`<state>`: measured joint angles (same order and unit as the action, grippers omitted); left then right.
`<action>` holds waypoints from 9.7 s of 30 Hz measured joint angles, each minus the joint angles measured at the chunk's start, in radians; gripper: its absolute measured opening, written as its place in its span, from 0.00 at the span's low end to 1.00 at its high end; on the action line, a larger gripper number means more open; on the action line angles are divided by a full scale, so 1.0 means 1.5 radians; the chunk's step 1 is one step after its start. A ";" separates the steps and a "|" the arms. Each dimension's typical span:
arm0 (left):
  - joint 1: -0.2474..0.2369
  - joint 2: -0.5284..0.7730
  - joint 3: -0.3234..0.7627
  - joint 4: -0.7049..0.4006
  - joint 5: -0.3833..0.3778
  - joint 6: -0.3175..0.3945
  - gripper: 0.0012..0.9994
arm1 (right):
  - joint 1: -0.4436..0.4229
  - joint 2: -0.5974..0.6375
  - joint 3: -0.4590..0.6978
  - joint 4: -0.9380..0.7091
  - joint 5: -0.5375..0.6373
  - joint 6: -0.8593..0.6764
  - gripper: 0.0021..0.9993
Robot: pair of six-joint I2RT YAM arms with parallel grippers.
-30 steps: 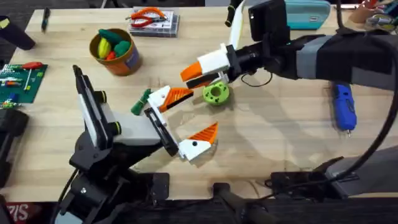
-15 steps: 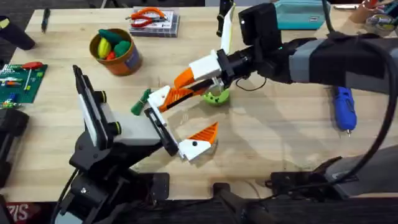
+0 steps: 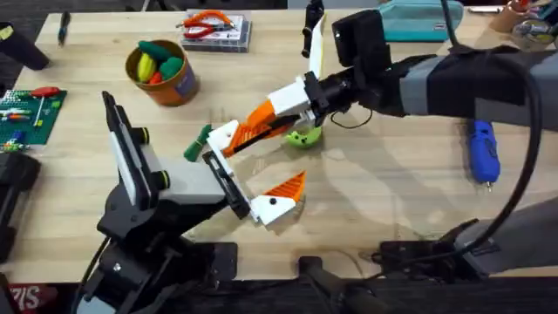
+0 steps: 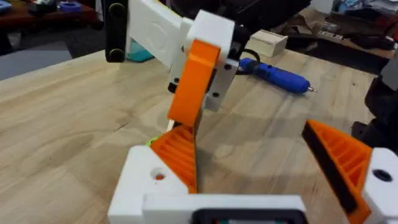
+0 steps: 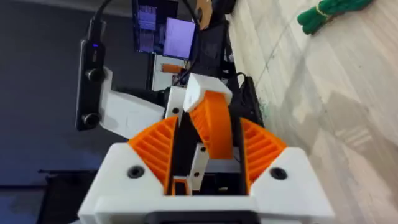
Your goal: Pick up the gripper from the table and insert it into the empty holder that is missing its gripper. Then pick up a screw, insert it into the mounting hole, and use the screwdriver to tighten it. Finally, clean up the table by picking up the vegetable and placing it into the bucket.
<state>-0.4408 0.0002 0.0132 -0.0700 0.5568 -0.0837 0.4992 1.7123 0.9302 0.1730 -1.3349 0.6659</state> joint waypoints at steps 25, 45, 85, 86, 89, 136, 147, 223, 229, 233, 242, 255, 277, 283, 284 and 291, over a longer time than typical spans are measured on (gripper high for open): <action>0.000 0.000 0.000 0.002 0.000 0.005 0.99 | -0.003 0.000 0.000 -0.003 0.006 0.005 0.02; 0.000 0.000 0.000 0.000 -0.014 -0.002 0.99 | 0.008 0.008 0.000 0.019 0.026 0.008 0.02; 0.009 0.000 0.000 0.000 -0.052 -0.012 0.99 | 0.016 0.057 0.062 0.015 0.041 0.010 0.01; 0.009 0.000 0.000 0.000 -0.052 -0.012 0.99 | 0.016 0.057 0.062 0.014 0.041 0.010 0.01; 0.009 0.000 0.000 0.000 -0.052 -0.012 0.99 | 0.021 0.057 0.062 0.015 0.042 0.010 0.01; 0.007 0.000 0.000 0.000 -0.048 -0.007 0.99 | 0.027 0.057 0.069 0.019 0.043 0.005 0.20; 0.004 0.000 0.000 0.001 -0.017 -0.004 0.99 | 0.004 0.057 0.069 0.020 0.014 0.002 0.66; 0.009 0.000 0.000 -0.001 -0.081 -0.015 0.99 | 0.044 0.059 0.070 0.044 0.089 0.022 0.01; 0.012 0.000 0.000 -0.001 -0.092 -0.017 0.99 | 0.053 0.059 0.070 0.050 0.104 0.025 0.01; 0.014 0.000 0.000 -0.002 -0.097 -0.020 0.99 | 0.057 0.059 0.070 0.051 0.112 0.025 0.01; 0.014 0.000 0.000 -0.003 -0.106 -0.023 0.99 | 0.062 0.059 0.070 0.054 0.125 0.022 0.01; 0.014 0.000 0.000 -0.002 -0.106 -0.024 0.99 | 0.062 0.059 0.070 0.052 0.125 0.015 0.12; 0.012 0.000 0.000 -0.001 -0.079 -0.018 0.99 | 0.063 0.059 0.070 0.049 0.125 0.012 0.31; 0.012 0.000 0.000 -0.001 -0.069 -0.014 0.99 | 0.058 0.059 0.070 0.048 0.122 0.010 0.38; 0.012 0.000 0.000 0.000 -0.067 -0.013 0.99 | 0.057 0.059 0.070 0.048 0.122 0.010 0.39; 0.009 0.000 0.000 0.000 -0.054 -0.006 0.99 | 0.049 0.059 0.070 0.046 0.124 0.009 0.51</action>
<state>-0.4275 -0.0001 0.0135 -0.0703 0.4764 -0.0921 0.5723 1.8003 1.0351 0.2413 -1.1495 0.6801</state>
